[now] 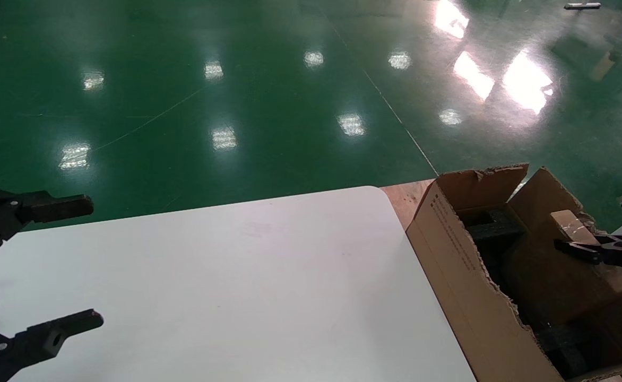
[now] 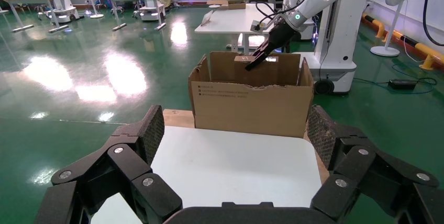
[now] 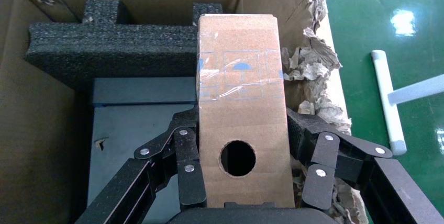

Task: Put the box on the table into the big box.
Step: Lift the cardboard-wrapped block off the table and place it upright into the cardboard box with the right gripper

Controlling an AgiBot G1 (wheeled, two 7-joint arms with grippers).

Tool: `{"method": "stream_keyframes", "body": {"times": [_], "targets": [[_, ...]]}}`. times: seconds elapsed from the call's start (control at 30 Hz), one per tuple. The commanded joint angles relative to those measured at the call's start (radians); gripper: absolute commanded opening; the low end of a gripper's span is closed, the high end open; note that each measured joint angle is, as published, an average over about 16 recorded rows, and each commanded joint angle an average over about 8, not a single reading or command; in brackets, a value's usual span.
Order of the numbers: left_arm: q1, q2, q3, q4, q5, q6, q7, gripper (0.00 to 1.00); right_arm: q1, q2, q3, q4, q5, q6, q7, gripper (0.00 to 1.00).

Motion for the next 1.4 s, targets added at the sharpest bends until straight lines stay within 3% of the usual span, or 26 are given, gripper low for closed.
{"method": "stream_keyframes", "body": {"times": [0.03,0.33,0.37,0.6,0.67,1.4], "targets": [[0.000,0.000,0.000,0.000,0.000,0.000,0.000,1.00,-0.009,-0.004,-0.001,0.004,-0.002,0.010,0.009,0.00],[0.000,0.000,0.000,0.000,0.000,0.000,0.000,1.00,-0.045,-0.010,-0.001,0.035,-0.006,0.029,0.048,0.00],[0.000,0.000,0.000,0.000,0.000,0.000,0.000,1.00,-0.048,-0.011,0.000,0.039,-0.006,0.029,0.052,0.05],[0.000,0.000,0.000,0.000,0.000,0.000,0.000,1.00,-0.058,-0.007,-0.006,0.070,-0.014,0.032,0.070,0.88],[0.000,0.000,0.000,0.000,0.000,0.000,0.000,1.00,-0.056,-0.004,-0.009,0.078,-0.019,0.036,0.077,1.00],[0.000,0.000,0.000,0.000,0.000,0.000,0.000,1.00,-0.052,0.001,-0.018,0.090,-0.034,0.041,0.092,1.00]]}}
